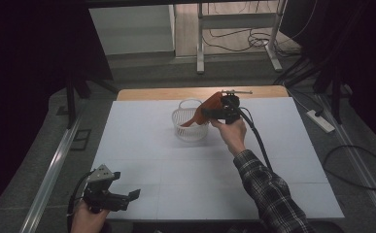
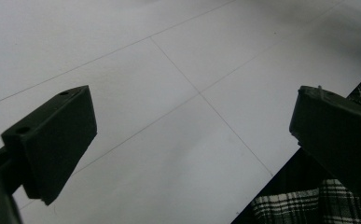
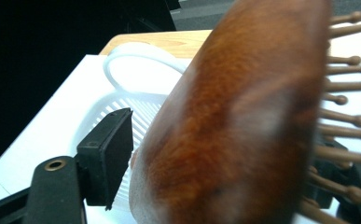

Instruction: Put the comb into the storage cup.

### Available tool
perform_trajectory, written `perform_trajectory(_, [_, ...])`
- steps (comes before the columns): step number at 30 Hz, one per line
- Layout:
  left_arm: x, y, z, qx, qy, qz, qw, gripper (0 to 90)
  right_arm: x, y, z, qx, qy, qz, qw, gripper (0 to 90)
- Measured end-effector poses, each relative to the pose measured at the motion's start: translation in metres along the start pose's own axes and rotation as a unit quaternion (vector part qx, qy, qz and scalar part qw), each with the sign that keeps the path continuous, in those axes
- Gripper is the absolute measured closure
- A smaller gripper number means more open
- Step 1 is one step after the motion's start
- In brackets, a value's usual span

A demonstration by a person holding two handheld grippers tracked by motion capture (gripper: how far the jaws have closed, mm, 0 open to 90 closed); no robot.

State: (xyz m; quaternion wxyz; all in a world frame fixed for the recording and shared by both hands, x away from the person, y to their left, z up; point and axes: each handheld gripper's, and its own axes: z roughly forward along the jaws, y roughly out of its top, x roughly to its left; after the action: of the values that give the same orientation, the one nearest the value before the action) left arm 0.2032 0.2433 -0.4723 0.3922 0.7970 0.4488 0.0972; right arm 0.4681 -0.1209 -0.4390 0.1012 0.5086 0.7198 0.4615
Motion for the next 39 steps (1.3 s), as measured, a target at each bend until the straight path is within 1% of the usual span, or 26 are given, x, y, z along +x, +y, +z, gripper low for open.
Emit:
perform_trajectory(6, [0.000,0.000,0.000,0.000,-0.001,0.000,1.0000,1.5,0.002,-0.001,0.000,0.008,-0.009,-0.019,0.9997,19.1])
perform_trajectory(9, [0.000,0.000,-0.001,-0.002,-0.003,-0.001,1.0000,1.4,0.002,-0.001,-0.001,0.009,-0.008,-0.026,0.9996,17.5])
perform_trajectory(12, [0.001,0.000,-0.001,-0.004,-0.004,-0.003,1.0000,1.4,0.003,-0.001,-0.002,0.013,-0.010,-0.040,0.9991,15.7])
perform_trajectory(16, [0.001,0.000,-0.001,-0.005,0.000,-0.003,1.0000,1.3,0.005,-0.001,-0.005,0.017,-0.011,-0.056,0.9982,13.6])
perform_trajectory(20, [0.002,-0.001,-0.003,-0.002,0.003,-0.005,1.0000,1.3,0.005,-0.001,-0.007,0.022,-0.005,-0.061,0.9979,12.0])
perform_trajectory(22, [0.003,-0.001,-0.003,-0.001,0.003,-0.007,1.0000,1.3,0.005,-0.001,-0.008,0.027,-0.003,-0.069,0.9973,10.6])
perform_trajectory(25, [0.003,-0.001,-0.004,0.001,0.010,-0.005,0.9999,1.3,0.006,-0.001,-0.010,0.031,0.000,-0.080,0.9963,8.9])
perform_trajectory(27, [0.004,-0.002,-0.004,0.000,0.008,-0.006,0.9999,1.3,0.006,0.000,-0.011,0.031,0.007,-0.083,0.9960,7.5])
perform_trajectory(32, [0.003,-0.001,-0.003,0.004,0.008,-0.004,1.0000,1.2,0.005,0.000,-0.016,0.036,0.015,-0.088,0.9954,4.8])
perform_trajectory(39, [0.003,-0.001,-0.002,0.005,0.007,-0.004,0.9999,1.3,0.005,-0.001,-0.021,0.047,0.017,-0.106,0.9931,2.4])
